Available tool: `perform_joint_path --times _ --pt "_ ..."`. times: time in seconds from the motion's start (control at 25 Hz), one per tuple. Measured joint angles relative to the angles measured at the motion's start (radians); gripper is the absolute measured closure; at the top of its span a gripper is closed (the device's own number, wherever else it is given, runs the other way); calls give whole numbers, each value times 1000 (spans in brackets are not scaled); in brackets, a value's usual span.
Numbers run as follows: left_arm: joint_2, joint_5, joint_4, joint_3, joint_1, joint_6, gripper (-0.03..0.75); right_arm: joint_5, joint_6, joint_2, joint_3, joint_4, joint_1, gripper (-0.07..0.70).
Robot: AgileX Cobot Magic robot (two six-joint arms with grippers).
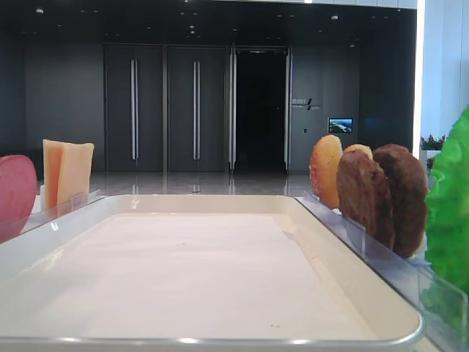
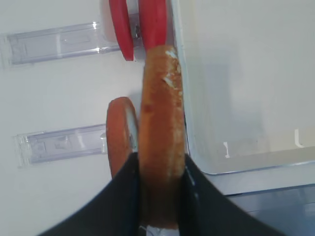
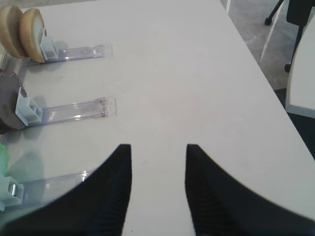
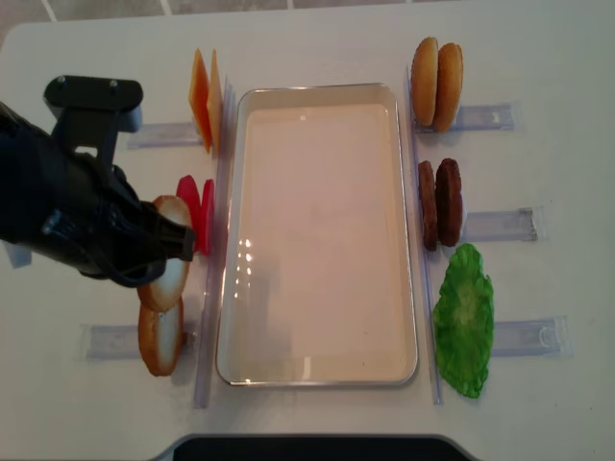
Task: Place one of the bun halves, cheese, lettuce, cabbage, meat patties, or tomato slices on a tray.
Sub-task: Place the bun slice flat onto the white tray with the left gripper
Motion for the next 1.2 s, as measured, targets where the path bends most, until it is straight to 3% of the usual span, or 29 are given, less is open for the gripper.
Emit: perform_joint_path --times 0.12,0.36,0.48,0.68,0.88,1.08,1.2 --pt "0 -57 -31 0 0 4 566 0 0 0 0 0 0 346" --pt "0 -365 -309 0 0 211 566 0 0 0 0 0 0 346" --pt "0 -469 -427 0 0 307 566 0 0 0 0 0 0 346" --pt "0 -537 -526 37 0 380 568 0 0 0 0 0 0 346" --pt "0 -664 -751 166 5 535 568 0 0 0 0 0 0 346" --pt "0 -681 -1257 252 119 988 568 0 0 0 0 0 0 346" --pt "1 -609 -1541 295 235 1259 568 0 0 0 0 0 0 346"
